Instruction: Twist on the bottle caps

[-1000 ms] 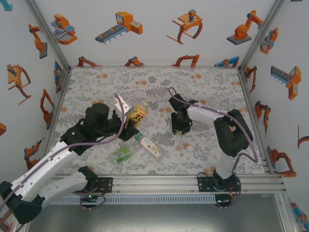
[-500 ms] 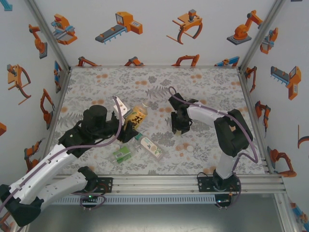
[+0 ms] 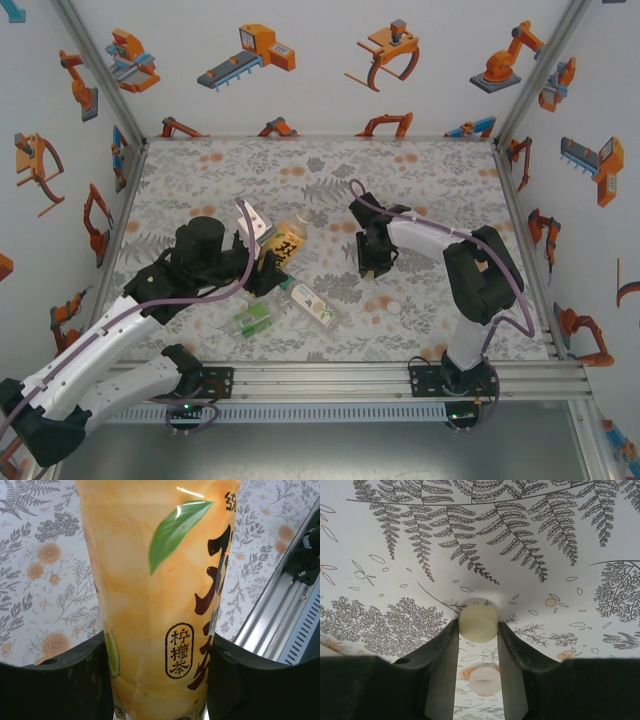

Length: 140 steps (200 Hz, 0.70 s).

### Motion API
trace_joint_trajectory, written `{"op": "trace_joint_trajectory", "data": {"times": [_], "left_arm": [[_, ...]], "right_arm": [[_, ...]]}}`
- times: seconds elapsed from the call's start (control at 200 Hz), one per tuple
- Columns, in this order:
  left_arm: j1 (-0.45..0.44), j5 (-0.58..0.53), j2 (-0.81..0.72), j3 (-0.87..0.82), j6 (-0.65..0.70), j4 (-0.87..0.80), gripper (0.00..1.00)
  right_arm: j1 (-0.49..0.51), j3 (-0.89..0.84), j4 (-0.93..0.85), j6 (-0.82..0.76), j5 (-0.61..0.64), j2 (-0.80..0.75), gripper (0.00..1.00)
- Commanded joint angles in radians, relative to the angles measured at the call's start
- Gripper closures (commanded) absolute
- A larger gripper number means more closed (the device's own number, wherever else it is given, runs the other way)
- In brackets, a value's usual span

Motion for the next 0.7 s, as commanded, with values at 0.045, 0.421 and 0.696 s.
{"op": "trace_joint_trajectory", "data": {"times": [0.045,0.421,0.696], "left_arm": [[-0.001,0.019,0.011,-0.013,0.006,0.005,1.0],[-0.006,0.15,-0.006,-0.031,0.384,-0.018,1.0],[-0.006,0.157,0.024,0.04,0.628,-0.181,1.0]], "right_arm": [[-0.002,-0.009,-0.035,-0.007,0.007,-0.054,0.72],[-0.004,0.078,-0.118,-0.175,-0.148,-0.37,0.93],[-0.004,-0.017,0.162,-0.349,-0.499,-0.691,1.0]]}}
